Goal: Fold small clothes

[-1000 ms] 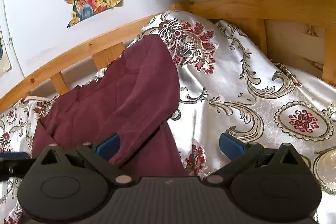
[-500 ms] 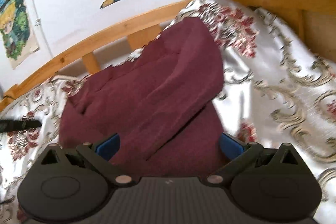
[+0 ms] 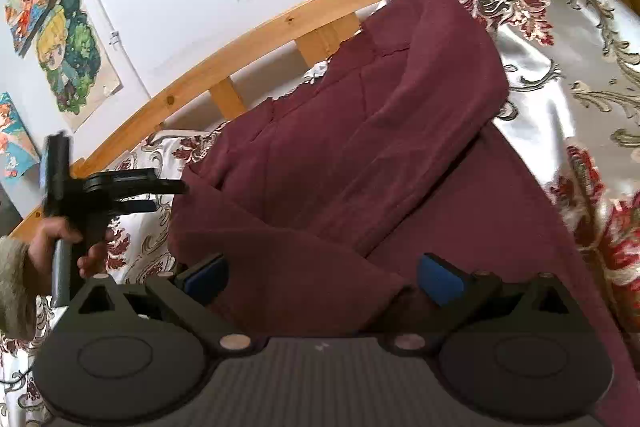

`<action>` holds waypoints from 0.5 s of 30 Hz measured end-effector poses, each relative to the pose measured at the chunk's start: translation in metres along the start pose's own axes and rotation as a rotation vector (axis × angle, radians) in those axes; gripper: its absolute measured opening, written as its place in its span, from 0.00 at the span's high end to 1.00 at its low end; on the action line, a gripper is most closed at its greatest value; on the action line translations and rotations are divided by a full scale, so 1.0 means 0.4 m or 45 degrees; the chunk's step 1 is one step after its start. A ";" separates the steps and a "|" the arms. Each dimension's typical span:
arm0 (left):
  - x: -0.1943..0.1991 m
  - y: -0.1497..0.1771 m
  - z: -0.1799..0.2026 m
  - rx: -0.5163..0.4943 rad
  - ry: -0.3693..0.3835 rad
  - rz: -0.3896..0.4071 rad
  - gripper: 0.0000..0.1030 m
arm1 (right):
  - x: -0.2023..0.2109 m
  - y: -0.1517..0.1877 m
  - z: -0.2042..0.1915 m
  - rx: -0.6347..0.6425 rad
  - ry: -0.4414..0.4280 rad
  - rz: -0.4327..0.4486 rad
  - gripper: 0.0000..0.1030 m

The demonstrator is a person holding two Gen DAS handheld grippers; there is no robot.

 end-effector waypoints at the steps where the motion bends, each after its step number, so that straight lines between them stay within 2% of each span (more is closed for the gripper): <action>1: -0.014 0.002 0.004 0.007 0.010 -0.031 0.46 | -0.007 0.004 0.001 -0.011 -0.012 -0.009 0.00; 2: -0.025 0.001 0.007 0.027 0.020 -0.053 0.60 | -0.010 0.007 0.005 -0.026 -0.016 -0.013 0.00; 3: -0.026 -0.005 0.012 0.057 0.028 -0.051 0.78 | -0.011 0.009 0.008 -0.037 -0.016 -0.013 0.00; 4: -0.024 -0.015 0.014 0.072 -0.001 -0.028 0.85 | -0.010 0.011 0.010 -0.042 -0.017 -0.016 0.00; 6: -0.010 -0.034 0.016 0.087 -0.058 0.021 0.91 | -0.004 0.011 0.011 -0.042 -0.015 -0.016 0.00; 9: 0.018 -0.064 0.016 0.088 -0.127 0.115 0.92 | -0.002 0.007 0.012 -0.039 -0.011 -0.018 0.00; 11: 0.034 -0.083 0.014 0.091 -0.127 0.172 0.91 | -0.001 0.009 0.014 -0.024 0.003 -0.022 0.00; 12: 0.032 -0.085 0.013 0.085 -0.133 0.168 0.89 | -0.002 0.010 0.012 -0.017 0.004 -0.023 0.00; 13: 0.024 -0.080 0.010 0.073 -0.156 0.143 0.87 | -0.002 0.011 0.011 -0.010 0.005 -0.024 0.00; 15: 0.017 -0.066 -0.003 0.074 -0.188 0.108 0.72 | -0.003 0.013 0.008 0.009 0.013 -0.030 0.00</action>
Point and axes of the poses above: each gripper's, at about its wrist camera, not at the fingertips, and x roughly against the way its jaws point, z to its right, y to its underside, the point moved 9 cm from there along -x, roughly the way its jaws point, and after that the axes turned 13 degrees about x, right-handed, at the moved point
